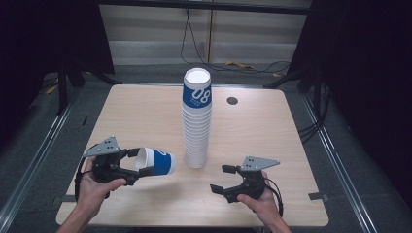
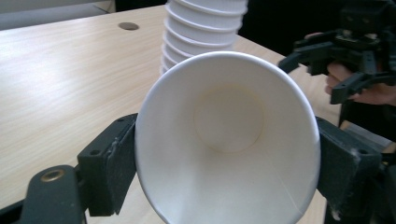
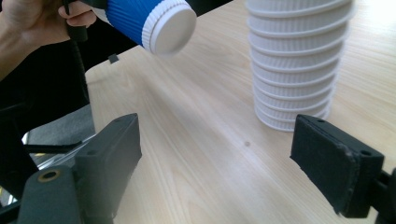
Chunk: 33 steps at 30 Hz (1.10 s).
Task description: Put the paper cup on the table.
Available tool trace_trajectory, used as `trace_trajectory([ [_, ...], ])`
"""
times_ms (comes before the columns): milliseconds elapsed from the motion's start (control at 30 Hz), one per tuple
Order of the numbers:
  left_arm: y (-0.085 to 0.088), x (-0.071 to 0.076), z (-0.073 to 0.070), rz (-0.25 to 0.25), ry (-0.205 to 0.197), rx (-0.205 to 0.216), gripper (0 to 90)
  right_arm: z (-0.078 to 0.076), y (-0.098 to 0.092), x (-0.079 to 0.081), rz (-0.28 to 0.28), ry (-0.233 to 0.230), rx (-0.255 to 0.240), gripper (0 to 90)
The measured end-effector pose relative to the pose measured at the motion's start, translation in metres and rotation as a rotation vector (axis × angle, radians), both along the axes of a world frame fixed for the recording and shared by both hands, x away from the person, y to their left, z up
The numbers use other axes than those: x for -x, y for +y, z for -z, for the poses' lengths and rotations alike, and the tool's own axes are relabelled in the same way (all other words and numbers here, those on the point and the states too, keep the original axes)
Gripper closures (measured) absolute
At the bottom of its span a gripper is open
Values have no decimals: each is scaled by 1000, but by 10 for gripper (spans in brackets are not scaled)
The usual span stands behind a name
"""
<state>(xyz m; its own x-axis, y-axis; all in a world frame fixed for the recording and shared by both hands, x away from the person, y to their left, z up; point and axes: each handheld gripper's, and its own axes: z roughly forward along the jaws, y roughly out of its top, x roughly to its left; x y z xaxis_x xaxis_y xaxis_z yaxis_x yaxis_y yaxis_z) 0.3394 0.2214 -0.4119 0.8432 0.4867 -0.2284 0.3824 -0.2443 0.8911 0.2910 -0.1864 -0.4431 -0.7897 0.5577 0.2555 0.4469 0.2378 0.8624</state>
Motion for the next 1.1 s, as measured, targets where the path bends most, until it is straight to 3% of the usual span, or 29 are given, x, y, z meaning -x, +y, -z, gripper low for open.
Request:
trace_trajectory([
  [233,1,-8,7,-15,14,-63,175,4,-6,-3,24,8,-2,164],
  [533,8,-17,1,-60,26,-80,173,8,-3,-4,36,15,22,165],
  [633,8,-21,-1,-64,9,-106,170,8,-3,-5,34,13,23,165],
  [800,8,-27,-3,-81,18,-146,169,9,-3,-5,33,17,26,165],
  [900,7,-31,-4,-85,13,-191,169,9,-3,-4,32,18,29,165],
  [1100,7,-41,-5,-88,39,-206,163,9,-1,-4,22,18,42,165],
])
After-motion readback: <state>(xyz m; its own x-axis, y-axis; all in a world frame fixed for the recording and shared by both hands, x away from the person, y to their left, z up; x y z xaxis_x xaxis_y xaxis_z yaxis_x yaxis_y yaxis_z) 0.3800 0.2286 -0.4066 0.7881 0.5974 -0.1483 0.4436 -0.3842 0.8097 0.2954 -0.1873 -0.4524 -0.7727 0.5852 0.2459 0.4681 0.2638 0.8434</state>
